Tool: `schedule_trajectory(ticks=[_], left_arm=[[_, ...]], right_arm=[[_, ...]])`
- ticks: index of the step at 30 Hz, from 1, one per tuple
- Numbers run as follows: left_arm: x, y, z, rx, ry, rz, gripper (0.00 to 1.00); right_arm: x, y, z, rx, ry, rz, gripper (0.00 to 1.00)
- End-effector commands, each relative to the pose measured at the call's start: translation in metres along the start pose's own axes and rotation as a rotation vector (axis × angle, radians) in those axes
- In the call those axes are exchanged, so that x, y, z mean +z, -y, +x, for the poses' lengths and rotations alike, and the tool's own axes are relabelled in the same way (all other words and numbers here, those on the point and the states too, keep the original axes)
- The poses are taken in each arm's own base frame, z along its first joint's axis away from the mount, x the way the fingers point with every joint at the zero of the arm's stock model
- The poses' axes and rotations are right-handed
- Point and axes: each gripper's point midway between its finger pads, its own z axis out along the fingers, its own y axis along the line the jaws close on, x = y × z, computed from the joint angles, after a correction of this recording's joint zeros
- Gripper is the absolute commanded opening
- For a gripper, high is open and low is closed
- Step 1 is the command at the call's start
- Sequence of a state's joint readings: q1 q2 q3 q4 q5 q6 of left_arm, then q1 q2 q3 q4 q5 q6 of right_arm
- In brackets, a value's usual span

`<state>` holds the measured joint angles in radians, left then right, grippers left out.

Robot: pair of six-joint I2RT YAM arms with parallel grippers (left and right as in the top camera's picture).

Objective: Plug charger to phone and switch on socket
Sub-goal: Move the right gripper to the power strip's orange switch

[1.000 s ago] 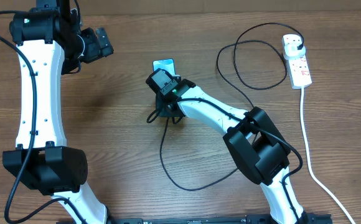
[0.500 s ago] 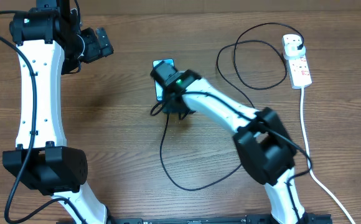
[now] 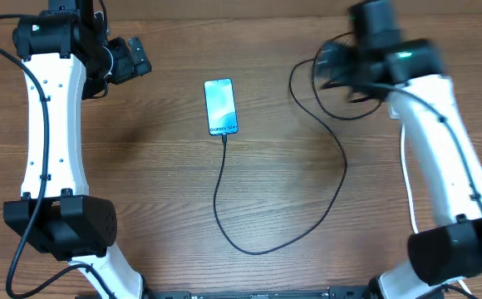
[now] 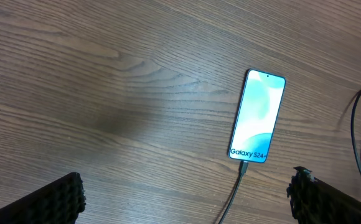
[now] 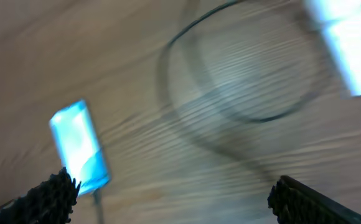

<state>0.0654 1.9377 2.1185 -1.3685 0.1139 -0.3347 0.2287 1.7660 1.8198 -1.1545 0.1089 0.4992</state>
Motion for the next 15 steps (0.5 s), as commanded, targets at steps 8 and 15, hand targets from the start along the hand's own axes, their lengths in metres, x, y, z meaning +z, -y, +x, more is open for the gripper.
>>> schedule_trajectory(ticks=[8,15], left_arm=[[0.006,-0.001,0.001,0.0,-0.009,-0.019,1.0],[0.006,-0.001,0.001,0.0,-0.009,-0.019,1.0]], right_arm=[[-0.008,0.187,-0.088,0.318,0.179,0.244,1.0],[0.015,0.241,-0.109,0.42,0.225,0.262,1.0]])
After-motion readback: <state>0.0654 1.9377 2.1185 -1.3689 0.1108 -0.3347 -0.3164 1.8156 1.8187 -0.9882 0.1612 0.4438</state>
